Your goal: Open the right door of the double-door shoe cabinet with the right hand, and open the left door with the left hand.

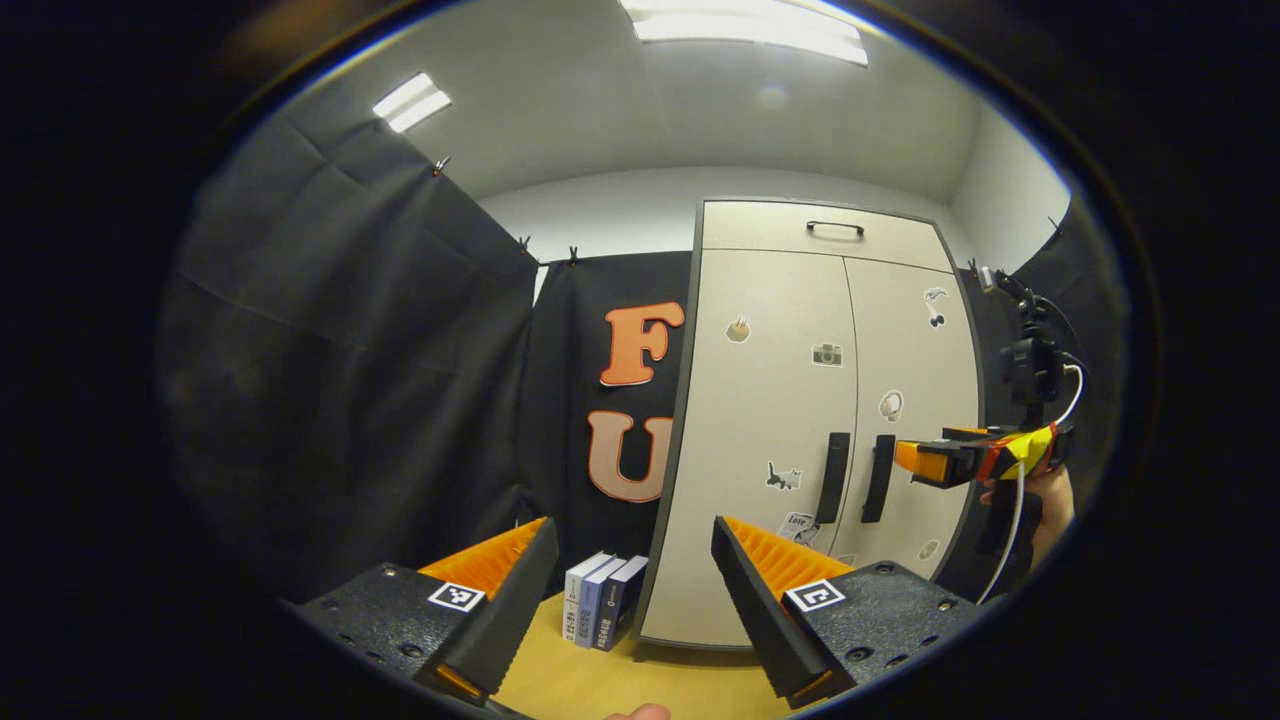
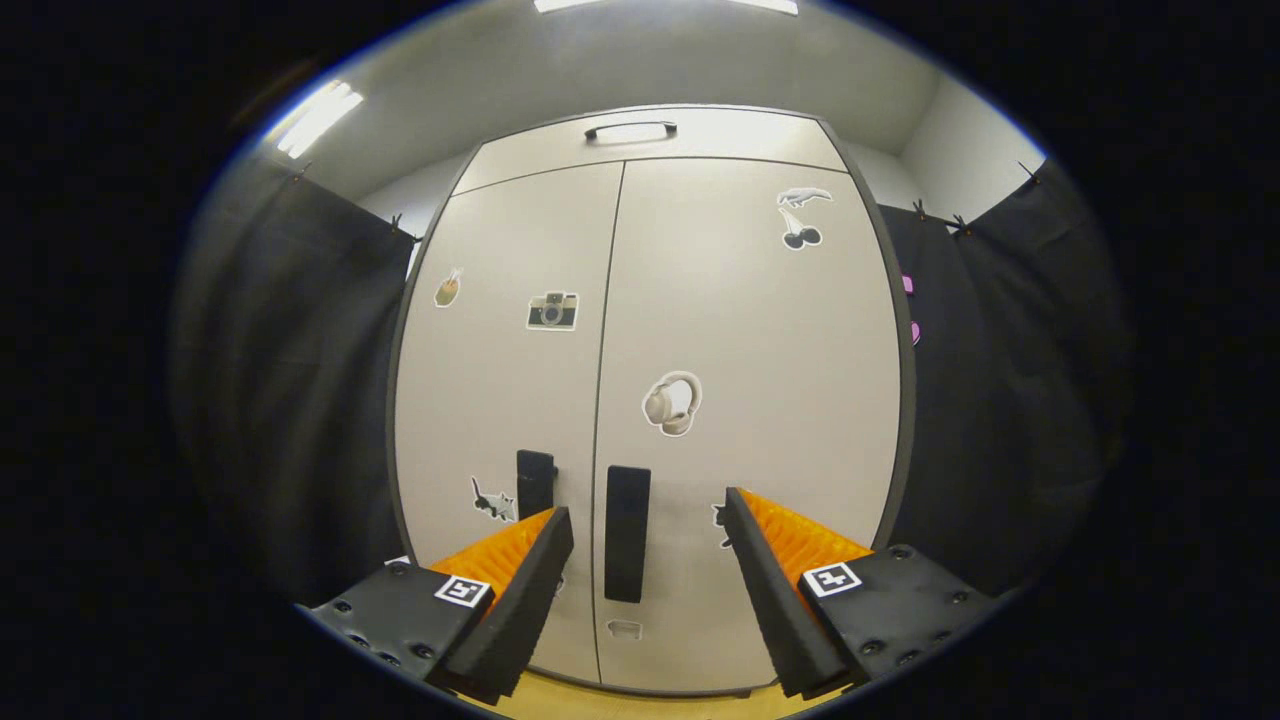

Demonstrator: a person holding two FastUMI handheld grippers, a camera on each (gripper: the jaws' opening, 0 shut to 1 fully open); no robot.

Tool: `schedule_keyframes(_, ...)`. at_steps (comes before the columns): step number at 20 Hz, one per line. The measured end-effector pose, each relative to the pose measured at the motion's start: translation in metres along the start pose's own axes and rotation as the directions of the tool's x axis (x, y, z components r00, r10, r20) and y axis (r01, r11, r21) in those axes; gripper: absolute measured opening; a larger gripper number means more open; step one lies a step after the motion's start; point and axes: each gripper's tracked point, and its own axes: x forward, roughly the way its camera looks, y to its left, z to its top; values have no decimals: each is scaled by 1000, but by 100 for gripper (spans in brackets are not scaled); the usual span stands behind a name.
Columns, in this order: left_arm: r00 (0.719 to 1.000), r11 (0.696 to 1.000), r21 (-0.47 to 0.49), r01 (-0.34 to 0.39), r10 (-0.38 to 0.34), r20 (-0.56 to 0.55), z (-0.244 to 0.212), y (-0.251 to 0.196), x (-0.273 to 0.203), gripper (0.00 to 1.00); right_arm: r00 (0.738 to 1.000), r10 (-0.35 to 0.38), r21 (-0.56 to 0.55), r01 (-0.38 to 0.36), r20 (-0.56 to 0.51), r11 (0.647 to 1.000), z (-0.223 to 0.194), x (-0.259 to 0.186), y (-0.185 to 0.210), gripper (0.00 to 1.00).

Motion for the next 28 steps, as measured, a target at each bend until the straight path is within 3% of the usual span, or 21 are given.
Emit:
schedule_keyframes(2, 1000, 999, 13, -30, 30, 7, -1, 1, -3, 94, 999, 27, 22, -26, -26, 999, -13, 19, 6, 94)
schedule_keyframes(4, 997, 997, 22, -70, 69, 23, 0, 2, -5, 94, 997, 59, 74, -55, -53, 996, -26, 36, 10, 98)
schedule_keyframes(7, 996, 995, 25, -94, 93, 14, -10, -1, -4, 94, 993, 77, 121, -66, -85, 990, -39, 53, 10, 88)
schedule_keyframes(8, 997, 997, 18, -80, 80, 15, -13, -4, -3, 94, 994, 68, 111, -58, -89, 992, -42, 56, 8, 85)
schedule_keyframes(9, 998, 998, 9, -63, 63, 15, -17, -8, 0, 94, 995, 54, 95, -45, -89, 994, -45, 58, 7, 72)
schedule_keyframes(12, 1000, 1000, -23, 8, -8, 3, -33, -14, 16, 94, 996, 22, 72, -16, -83, 997, -49, 61, 6, 74)
schedule_keyframes(13, 999, 999, -30, 32, -33, -8, -39, -15, 23, 94, 995, 40, 89, -33, -88, 995, -50, 60, 11, 62)
schedule_keyframes(14, 998, 998, -38, 59, -60, -15, -44, -15, 29, 94, 994, 59, 110, -48, -97, 993, -54, 64, 16, 63)
schedule_keyframes(15, 996, 995, -47, 83, -84, -18, -47, -15, 35, 94, 996, 60, 126, -51, -72, 991, -49, 63, 16, 45)
schedule_keyframes(19, 985, 985, -54, 162, -165, -42, -57, -11, 56, 94, 994, 55, 132, -43, -91, 990, -53, 61, 15, 28)
schedule_keyframes(24, 968, 967, -108, 230, -239, -81, -74, -20, 52, 94, 991, 64, 131, -48, -119, 990, -57, 53, 16, 29)
schedule_keyframes(28, 975, 974, -115, 196, -206, -79, -72, -7, 39, 94, 990, 59, 108, -45, -128, 993, -57, 43, 15, 29)
